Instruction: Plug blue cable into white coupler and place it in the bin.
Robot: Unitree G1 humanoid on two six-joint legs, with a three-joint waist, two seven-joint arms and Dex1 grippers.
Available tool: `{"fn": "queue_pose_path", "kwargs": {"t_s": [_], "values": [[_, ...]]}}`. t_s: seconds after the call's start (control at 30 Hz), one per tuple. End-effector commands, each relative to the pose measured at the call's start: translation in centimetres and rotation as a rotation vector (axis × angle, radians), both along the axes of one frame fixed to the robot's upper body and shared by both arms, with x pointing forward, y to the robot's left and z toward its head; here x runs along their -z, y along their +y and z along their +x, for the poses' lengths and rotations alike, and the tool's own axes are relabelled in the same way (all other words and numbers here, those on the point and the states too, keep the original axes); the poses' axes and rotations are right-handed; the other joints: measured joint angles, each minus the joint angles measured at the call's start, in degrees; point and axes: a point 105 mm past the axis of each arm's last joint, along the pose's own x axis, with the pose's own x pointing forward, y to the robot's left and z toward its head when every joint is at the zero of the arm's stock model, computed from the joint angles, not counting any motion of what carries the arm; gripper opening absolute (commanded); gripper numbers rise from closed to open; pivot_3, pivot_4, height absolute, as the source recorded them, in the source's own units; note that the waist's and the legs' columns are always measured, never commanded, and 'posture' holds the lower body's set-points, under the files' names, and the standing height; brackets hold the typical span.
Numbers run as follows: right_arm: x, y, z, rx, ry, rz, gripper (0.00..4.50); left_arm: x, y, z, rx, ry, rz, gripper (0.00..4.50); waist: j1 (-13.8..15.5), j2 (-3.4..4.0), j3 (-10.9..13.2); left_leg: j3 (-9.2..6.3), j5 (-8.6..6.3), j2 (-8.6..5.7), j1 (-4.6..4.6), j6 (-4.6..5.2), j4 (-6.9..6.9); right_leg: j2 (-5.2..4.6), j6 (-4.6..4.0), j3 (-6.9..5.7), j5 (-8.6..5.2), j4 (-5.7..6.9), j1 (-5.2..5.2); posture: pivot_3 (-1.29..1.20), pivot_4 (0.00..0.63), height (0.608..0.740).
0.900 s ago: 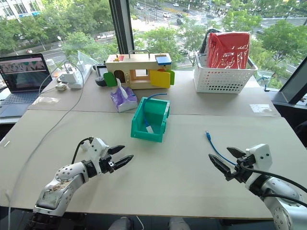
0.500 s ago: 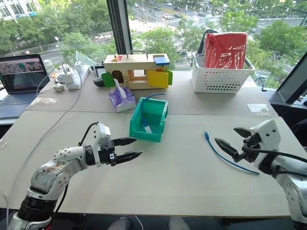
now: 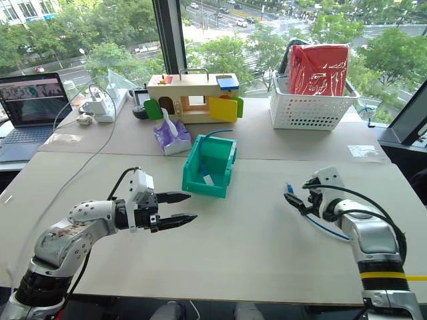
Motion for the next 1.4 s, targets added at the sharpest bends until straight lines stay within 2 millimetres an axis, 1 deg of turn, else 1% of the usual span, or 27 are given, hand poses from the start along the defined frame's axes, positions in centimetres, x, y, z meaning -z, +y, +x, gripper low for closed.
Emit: {"fn": "queue_pose_path", "kwargs": {"t_s": [0.03, 0.07, 0.1, 0.13, 0.2, 0.23, 0.27, 0.3, 0.33, 0.37, 0.4, 0.47, 0.5, 0.53, 0.6, 0.67, 0.8, 0.93, 1.03, 1.07, 1.17, 1.23, 1.3, 1.33, 1.4], "values": [[0.4, 0.0, 0.8, 0.002, -0.018, 0.0, 3.8, -0.7, 0.0, -0.4, 0.007, -0.037, -0.002, 3.35, -0.24, -0.03, 0.0, 0.0, 0.0, 0.03, 0.01, 0.0, 0.01, 0.02, 0.01, 0.0, 0.0, 0.0, 0.02, 0.0, 0.15, 0.734], [0.6, 0.0, 0.9, 0.002, -0.02, 0.005, 3.41, -0.6, 0.0, -0.4, 0.005, -0.037, 0.001, 3.35, -0.33, -0.03, 0.0, 0.0, 0.0, 0.03, 0.02, 0.0, 0.03, 0.03, 0.02, 0.0, 0.0, 0.0, 0.02, 0.0, 0.15, 0.734], [0.7, 0.0, 1.1, 0.002, -0.022, 0.006, 3.18, -0.5, 0.0, -0.5, 0.005, -0.036, 0.003, 3.35, -0.42, -0.03, 0.0, 0.0, 0.0, 0.03, 0.03, 0.0, 0.05, 0.03, 0.03, 0.0, 0.0, 0.02, 0.04, 0.0, 0.15, 0.734], [1.0, 0.1, 1.1, -0.005, -0.022, -0.004, 2.76, -0.4, 0.0, -0.5, 0.004, -0.035, 0.004, 3.35, -0.59, -0.03, 0.0, 0.0, 0.0, 0.03, 0.03, 0.0, 0.06, 0.03, 0.03, 0.0, 0.0, 0.03, 0.05, 0.0, 0.15, 0.734], [1.3, 0.2, 1.2, -0.025, -0.025, -0.02, 2.11, -0.2, 0.0, -0.6, 0.004, -0.029, 0.004, 3.35, -0.88, -0.04, 0.0, 0.0, 0.0, 0.02, 0.02, 0.0, 0.09, 0.03, 0.04, 0.0, 0.0, 0.03, 0.06, 0.0, 0.15, 0.734], [1.3, 0.2, 1.2, -0.03, -0.026, -0.024, 1.7, -0.2, -0.1, -0.6, 0.004, -0.028, 0.003, 3.35, -0.95, -0.04, 0.0, -0.01, 0.0, 0.03, 0.02, 0.0, 0.09, 0.03, 0.04, 0.0, 0.0, 0.04, 0.06, 0.0, 0.15, 0.734], [1.4, 0.4, 1.2, -0.043, -0.023, -0.025, 1.44, -0.1, -0.1, -0.7, 0.005, -0.026, 0.005, 3.35, -1.05, -0.04, 0.0, -0.01, 0.0, 0.03, 0.03, 0.0, 0.09, 0.03, 0.04, 0.0, 0.0, 0.04, 0.06, 0.0, 0.15, 0.734], [1.3, 0.5, 1.1, -0.057, -0.025, -0.029, 1.19, 0.0, -0.1, -0.7, 0.008, -0.024, 0.007, 3.35, -1.09, -0.04, 0.0, -0.01, 0.0, 0.03, 0.03, 0.0, 0.09, 0.03, 0.04, -0.01, 0.0, 0.04, 0.06, 0.0, 0.15, 0.734], [1.0, 0.7, 1.1, -0.079, -0.035, -0.041, 0.73, 0.1, -0.1, -0.8, 0.011, -0.022, 0.009, 3.35, -1.1, -0.04, 0.0, -0.01, 0.0, 0.02, 0.03, 0.0, 0.09, 0.03, 0.04, -0.01, 0.0, 0.05, 0.06, 0.0, 0.15, 0.734], [0.6, 0.9, 1.0, -0.103, -0.045, -0.054, 0.47, 0.2, -0.1, -0.8, 0.013, -0.02, 0.01, 3.35, -1.16, -0.04, 0.0, -0.01, 0.0, 0.02, 0.03, 0.0, 0.09, 0.03, 0.03, -0.01, 0.01, 0.05, 0.07, 0.0, 0.15, 0.734], [0.2, 1.1, 0.7, -0.138, -0.053, -0.071, 0.05, 0.2, 0.0, -0.8, 0.014, -0.02, 0.01, 3.35, -1.2, -0.04, 0.0, -0.01, 0.0, 0.02, 0.03, 0.0, 0.08, 0.03, 0.01, 0.0, 0.02, 0.05, 0.07, 0.0, 0.15, 0.734], [-0.6, 1.9, 0.1, -0.226, -0.069, -0.112, 0.01, 0.3, 0.0, -0.9, 0.02, -0.018, 0.01, 3.35, -1.19, -0.03, 0.0, -0.01, 0.0, 0.02, 0.02, 0.0, 0.07, 0.03, 0.01, -0.01, 0.02, 0.05, 0.06, 0.0, 0.15, 0.734], [-1.3, 2.9, -0.6, -0.315, -0.074, -0.126, 0.01, 0.4, 0.0, -0.9, 0.027, -0.016, 0.015, 3.35, -1.17, -0.04, 0.0, -0.02, 0.0, 0.02, 0.02, 0.0, 0.06, 0.03, 0.01, 0.0, 0.01, 0.05, 0.05, 0.0, 0.15, 0.734], [-2.0, 4.1, -1.7, -0.416, -0.077, -0.134, 0.01, 0.5, 0.1, -1.0, 0.035, -0.014, 0.025, 3.35, -1.14, -0.03, 0.01, -0.02, 0.0, 0.02, 0.01, 0.0, 0.05, 0.03, 0.02, -0.01, 0.01, 0.05, 0.04, 0.0, 0.15, 0.734], [-2.7, 6.8, -4.5, -0.638, -0.047, -0.151, 0.01, 1.0, 0.3, -0.9, 0.048, -0.018, 0.058, 3.35, -1.14, 0.0, 0.02, -0.02, 0.0, 0.0, -0.04, 0.0, 0.03, 0.01, 0.04, -0.01, 0.0, 0.05, -0.01, 0.0, 0.15, 0.734], [-2.9, 8.8, -6.4, -0.766, -0.016, -0.158, 0.01, 1.5, 0.4, -0.9, 0.063, -0.02, 0.085, 3.35, -1.2, 0.02, 0.03, -0.03, 0.0, 0.0, -0.04, 0.0, -0.01, 0.01, 0.07, -0.01, -0.02, 0.04, -0.02, 0.0, 0.15, 0.734], [-2.5, 12.1, -8.4, -0.916, 0.003, -0.202, 0.01, 2.0, 0.3, -0.9, 0.101, -0.038, 0.123, 3.35, -1.11, 0.0, 0.04, -0.04, 0.0, 0.06, -0.01, 0.0, 0.06, 0.06, 0.3, -0.04, -0.15, 0.05, 0.01, 0.0, 0.15, 0.734], [-1.9, 16.8, -9.4, -1.04, -0.023, -0.161, 0.01, 2.7, 0.2, -1.4, 0.16, -0.047, 0.169, 3.35, -1.18, -0.02, 0.05, -0.04, 0.0, 0.07, -0.03, -0.01, 0.11, 0.06, 0.34, -0.06, -0.18, 0.05, -0.01, 0.0, 0.15, 0.734], [-1.1, 18.5, -9.5, -1.09, -0.021, -0.18, 0.01, 2.7, 0.3, -1.8, 0.188, -0.048, 0.179, 3.35, -1.06, -0.03, 0.05, -0.04, 0.0, 0.09, -0.05, -0.01, 0.1, 0.08, 0.33, -0.07, -0.18, 0.06, -0.04, 0.0, 0.15, 0.734], [-0.9, 19.2, -9.1, -1.104, -0.037, -0.192, 0.01, 2.9, 0.4, -1.9, 0.197, -0.046, 0.195, 3.35, -1.03, -0.05, 0.07, -0.04, 0.0, 0.08, -0.07, -0.01, 0.1, 0.07, 0.33, -0.08, -0.18, 0.06, -0.05, 0.0, 0.15, 0.734], [-1.0, 20.6, -8.6, -1.133, -0.062, -0.189, 0.01, 3.3, 0.7, -2.2, 0.208, -0.042, 0.218, 3.35, -1.02, -0.11, 0.1, -0.05, 0.0, 0.08, -0.09, -0.01, 0.11, 0.06, 0.31, -0.1, -0.16, 0.05, -0.06, 0.0, 0.15, 0.734], [-0.9, 21.1, -8.8, -1.169, -0.044, -0.179, 0.01, 3.6, 0.8, -2.2, 0.212, -0.044, 0.236, 3.35, -0.98, -0.12, 0.11, -0.06, 0.0, 0.09, -0.09, -0.01, 0.1, 0.07, 0.3, -0.11, -0.16, 0.05, -0.07, 0.0, 0.15, 0.734], [-0.6, 21.1, -9.1, -1.197, -0.013, -0.17, 0.98, 4.0, 0.7, -2.3, 0.217, -0.047, 0.253, 3.35, -0.93, -0.12, 0.11, -0.08, 0.0, 0.09, -0.09, -0.01, 0.1, 0.06, 0.19, -0.14, -0.1, 0.06, -0.06, 0.0, 0.15, 0.734], [-0.6, 21.1, -9.3, -1.206, 0.0, -0.163, 1.2, 4.1, 0.7, -2.3, 0.221, -0.049, 0.259, 3.35, -0.89, -0.12, 0.11, -0.1, 0.0, 0.08, -0.09, -0.01, 0.1, 0.06, 0.07, -0.16, -0.03, 0.06, -0.06, 0.0, 0.15, 0.734], [-0.6, 20.9, -9.5, -1.212, 0.007, -0.16, 1.88, 4.4, 0.7, -2.5, 0.225, -0.051, 0.265, 3.35, -0.88, -0.13, 0.11, -0.11, 0.0, 0.09, -0.1, -0.01, 0.09, 0.06, 0.05, -0.2, -0.02, 0.06, -0.06, 0.0, 0.15, 0.734]]}}
